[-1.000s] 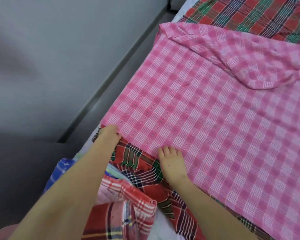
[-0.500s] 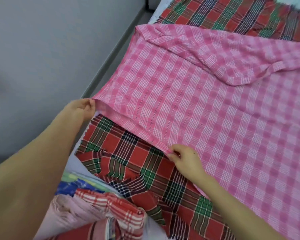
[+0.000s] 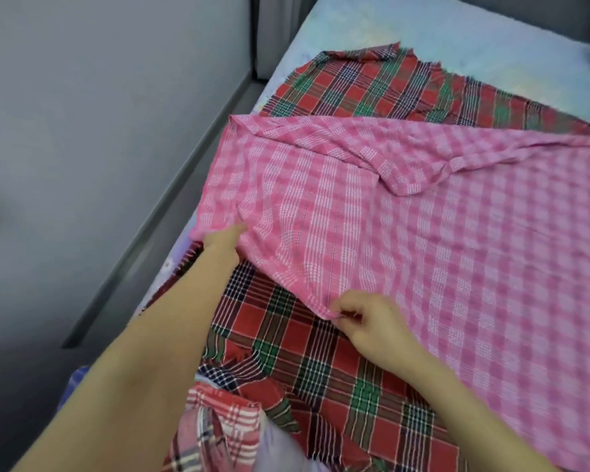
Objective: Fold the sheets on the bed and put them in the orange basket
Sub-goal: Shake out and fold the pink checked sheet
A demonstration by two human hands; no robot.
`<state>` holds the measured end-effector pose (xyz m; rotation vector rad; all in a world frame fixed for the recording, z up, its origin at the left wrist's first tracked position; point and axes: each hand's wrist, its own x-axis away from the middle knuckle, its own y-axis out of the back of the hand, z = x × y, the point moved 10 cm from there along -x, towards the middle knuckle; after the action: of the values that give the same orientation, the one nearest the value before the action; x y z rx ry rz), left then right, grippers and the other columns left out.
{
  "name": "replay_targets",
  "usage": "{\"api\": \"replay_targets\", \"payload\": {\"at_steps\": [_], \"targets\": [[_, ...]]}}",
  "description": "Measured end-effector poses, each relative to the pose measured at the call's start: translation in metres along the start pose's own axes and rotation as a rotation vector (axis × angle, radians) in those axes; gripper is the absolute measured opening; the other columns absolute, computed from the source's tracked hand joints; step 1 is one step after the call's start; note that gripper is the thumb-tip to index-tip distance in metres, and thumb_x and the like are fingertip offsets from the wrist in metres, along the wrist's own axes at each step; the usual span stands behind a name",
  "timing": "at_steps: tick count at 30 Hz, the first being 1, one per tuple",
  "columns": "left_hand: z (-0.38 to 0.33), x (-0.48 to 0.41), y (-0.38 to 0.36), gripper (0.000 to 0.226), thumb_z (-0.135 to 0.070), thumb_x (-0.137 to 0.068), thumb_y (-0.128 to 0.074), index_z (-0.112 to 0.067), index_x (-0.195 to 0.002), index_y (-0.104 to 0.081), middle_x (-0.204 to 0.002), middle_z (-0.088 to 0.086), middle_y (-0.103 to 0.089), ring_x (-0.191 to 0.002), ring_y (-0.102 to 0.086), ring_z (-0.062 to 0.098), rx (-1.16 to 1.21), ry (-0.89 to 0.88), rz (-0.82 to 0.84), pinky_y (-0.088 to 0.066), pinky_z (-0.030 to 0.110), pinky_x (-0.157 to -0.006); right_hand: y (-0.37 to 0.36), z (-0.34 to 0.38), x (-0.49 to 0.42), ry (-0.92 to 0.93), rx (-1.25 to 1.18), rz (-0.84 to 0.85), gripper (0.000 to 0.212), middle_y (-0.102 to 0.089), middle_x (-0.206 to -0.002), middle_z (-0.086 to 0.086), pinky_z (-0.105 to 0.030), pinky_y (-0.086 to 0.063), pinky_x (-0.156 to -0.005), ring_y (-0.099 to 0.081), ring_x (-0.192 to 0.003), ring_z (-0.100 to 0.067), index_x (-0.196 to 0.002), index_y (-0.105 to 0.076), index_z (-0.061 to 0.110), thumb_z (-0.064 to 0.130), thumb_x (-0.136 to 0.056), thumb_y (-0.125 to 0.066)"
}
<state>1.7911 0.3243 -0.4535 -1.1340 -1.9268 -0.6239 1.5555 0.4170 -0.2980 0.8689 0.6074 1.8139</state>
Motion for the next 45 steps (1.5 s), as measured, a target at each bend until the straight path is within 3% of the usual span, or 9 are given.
{"api": "replay_targets", "payload": {"at_steps": [5,12,17,24,27,32,38,42,45], "targets": [[-0.016,0.035,-0.020,0.048,0.011,-0.076,-0.064,0.002,-0.122,-0.056,-0.097,0.012,-0.065,-0.092,-0.059,0.026,-0.028,-0.203,0.029,-0.050,0.033,-0.073,0.000,-0.037,0.015,-0.185,0.371,0.367,0.034,-0.064,-0.117,0.017,-0.024,-0.046,-0.090,-0.058,-0.110,-0.008,-0.116,-0.064,0.034,0.018,-0.087,-0.058],[-0.042,0.151,-0.047,0.064,0.003,-0.079,-0.070,-0.018,-0.135,-0.049,-0.125,0.004,-0.062,-0.115,-0.058,0.017,-0.361,-0.616,0.465,-0.048,0.038,-0.098,0.020,0.014,-0.061,-0.308,-0.677,-0.031,0.077,-0.055,-0.125,0.000,-0.036,-0.051,-0.091,-0.058,-0.109,-0.015,-0.144,-0.033,0.019,0.043,-0.081,-0.070],[-0.070,0.197,-0.049,0.068,0.005,-0.076,-0.071,-0.022,-0.135,-0.048,-0.126,-0.001,-0.061,-0.119,-0.055,0.016,-0.477,-0.696,0.539,-0.046,0.034,-0.101,0.046,0.059,-0.073,-0.302,-0.873,-0.143,0.071,-0.060,-0.115,-0.010,-0.023,-0.048,-0.068,-0.061,-0.091,-0.017,-0.142,-0.038,0.011,0.025,-0.081,-0.073],[-0.083,0.267,-0.043,0.059,0.005,-0.077,-0.069,-0.037,-0.118,-0.060,-0.089,0.012,-0.067,-0.084,-0.062,0.023,-0.606,-0.790,0.683,-0.056,0.041,-0.084,0.063,0.073,-0.035,-0.377,-0.981,-0.127,0.006,-0.059,-0.054,0.002,-0.014,-0.035,-0.039,-0.048,-0.036,-0.003,-0.089,-0.068,0.004,0.005,-0.087,-0.062],[-0.095,0.280,-0.035,0.053,0.009,-0.078,-0.065,-0.028,-0.115,-0.059,-0.087,0.006,-0.070,-0.078,-0.066,0.024,-0.612,-0.832,0.519,-0.058,0.041,-0.074,0.084,0.061,-0.015,-0.448,-1.061,-0.365,0.028,-0.047,-0.043,0.001,-0.018,-0.030,-0.038,-0.038,-0.038,-0.011,-0.056,-0.056,0.007,-0.004,-0.082,-0.057],[-0.107,0.305,-0.025,0.028,-0.022,-0.084,-0.066,-0.022,-0.111,-0.061,-0.095,-0.009,-0.060,-0.091,-0.062,0.019,-1.011,-0.950,0.039,-0.052,0.038,-0.085,0.157,0.082,0.053,-0.233,-0.811,-0.684,0.027,-0.048,-0.050,0.004,-0.017,-0.034,-0.041,-0.035,-0.045,-0.010,-0.061,-0.056,-0.001,0.001,-0.087,-0.051],[-0.064,0.374,-0.098,0.052,-0.053,-0.081,-0.064,-0.002,-0.089,-0.067,-0.081,0.011,-0.072,-0.073,-0.072,0.021,-0.523,-0.505,0.603,-0.057,0.029,-0.065,0.191,0.123,0.125,0.100,-0.425,-0.783,0.019,-0.064,-0.068,0.003,-0.024,-0.048,-0.059,-0.057,-0.061,-0.010,-0.079,-0.066,0.014,0.000,-0.082,-0.054],[-0.044,0.419,-0.135,0.010,-0.003,-0.079,-0.064,0.002,-0.071,-0.062,-0.045,0.004,-0.059,-0.041,-0.060,0.011,-0.677,-0.488,0.607,-0.054,0.025,-0.048,0.199,0.113,0.162,0.176,-0.270,-0.811,0.018,-0.069,-0.078,-0.002,-0.023,-0.049,-0.064,-0.059,-0.067,-0.009,-0.086,-0.069,0.005,0.000,-0.079,-0.054],[-0.024,0.441,-0.149,0.020,0.017,-0.072,-0.050,0.002,-0.059,-0.052,-0.034,0.007,-0.050,-0.030,-0.053,0.012,-0.745,-0.517,0.545,-0.048,0.022,-0.036,0.205,0.096,0.196,0.174,-0.214,-0.822,0.017,-0.069,-0.079,-0.005,-0.015,-0.043,-0.063,-0.053,-0.066,-0.004,-0.088,-0.070,0.004,0.001,-0.079,-0.056]]}}
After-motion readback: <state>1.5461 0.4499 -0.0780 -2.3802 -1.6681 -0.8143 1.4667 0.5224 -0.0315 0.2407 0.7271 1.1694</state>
